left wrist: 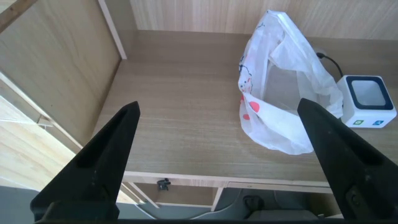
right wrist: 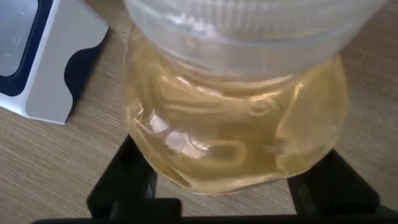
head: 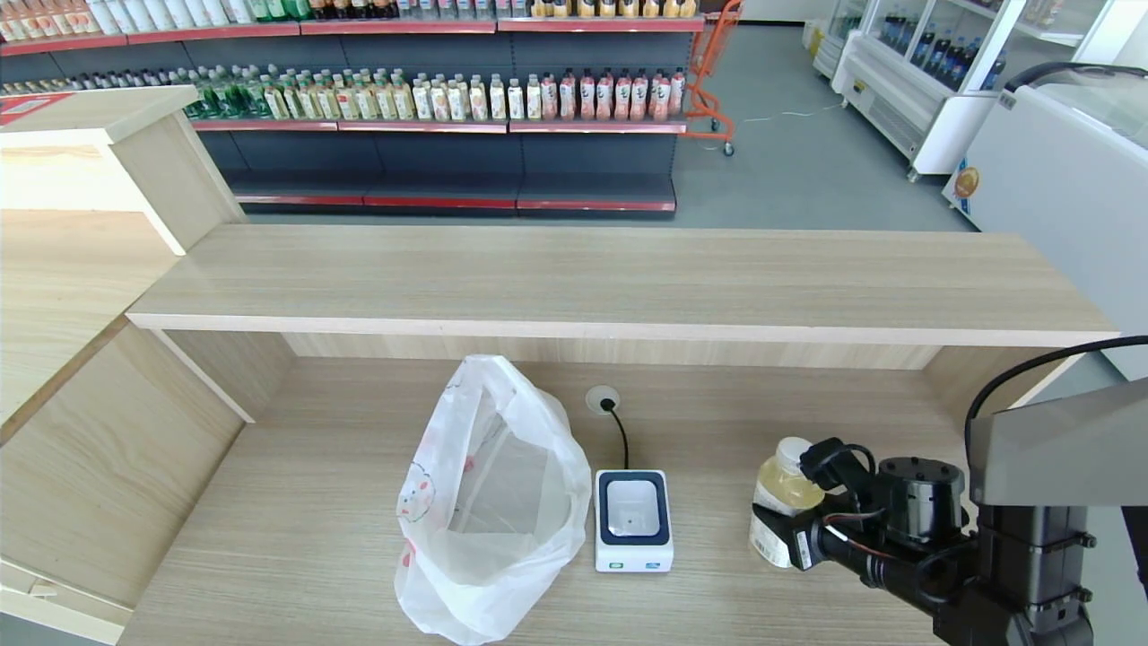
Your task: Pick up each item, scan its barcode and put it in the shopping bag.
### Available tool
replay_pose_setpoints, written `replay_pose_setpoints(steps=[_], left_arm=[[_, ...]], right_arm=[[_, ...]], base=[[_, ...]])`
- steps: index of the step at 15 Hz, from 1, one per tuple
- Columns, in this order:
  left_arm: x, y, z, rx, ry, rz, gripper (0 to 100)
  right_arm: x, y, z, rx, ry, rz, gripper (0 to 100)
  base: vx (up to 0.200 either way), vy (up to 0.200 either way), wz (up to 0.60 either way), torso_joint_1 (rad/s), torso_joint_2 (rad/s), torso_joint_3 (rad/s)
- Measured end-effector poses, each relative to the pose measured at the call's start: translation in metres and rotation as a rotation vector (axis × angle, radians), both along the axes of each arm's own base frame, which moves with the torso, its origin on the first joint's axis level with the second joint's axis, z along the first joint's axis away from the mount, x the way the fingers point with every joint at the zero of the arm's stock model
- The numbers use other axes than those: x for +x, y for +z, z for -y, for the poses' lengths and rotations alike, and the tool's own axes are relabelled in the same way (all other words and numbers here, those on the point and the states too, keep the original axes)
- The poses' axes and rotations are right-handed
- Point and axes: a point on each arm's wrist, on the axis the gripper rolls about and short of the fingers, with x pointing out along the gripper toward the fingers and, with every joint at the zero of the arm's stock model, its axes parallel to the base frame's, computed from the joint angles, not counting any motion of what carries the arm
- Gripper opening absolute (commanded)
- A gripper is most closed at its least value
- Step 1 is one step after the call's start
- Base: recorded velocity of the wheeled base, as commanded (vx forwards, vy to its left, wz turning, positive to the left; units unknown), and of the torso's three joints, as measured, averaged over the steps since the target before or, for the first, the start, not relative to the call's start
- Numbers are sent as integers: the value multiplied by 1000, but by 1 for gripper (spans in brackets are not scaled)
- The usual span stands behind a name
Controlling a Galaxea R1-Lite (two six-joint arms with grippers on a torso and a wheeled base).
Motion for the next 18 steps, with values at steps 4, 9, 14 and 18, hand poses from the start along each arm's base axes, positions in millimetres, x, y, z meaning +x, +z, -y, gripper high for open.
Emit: replay_pose_setpoints(steps=[4,9,14,18], left_arm=[[0,0,0,0,0,0,100],[0,0,0,0,0,0,100],[0,0,0,0,0,0,100],[0,0,0,0,0,0,100]], right_arm=[[4,-3,-1,-61,30,35,0],[3,6,-2,56,72,16,0],[-13,76,4,371,278,-118,0],[-44,136,-2,536,543,-176,0]], base=[[0,0,0,0,0,0],[0,0,0,0,0,0],[0,0,0,0,0,0],[0,0,0,0,0,0]])
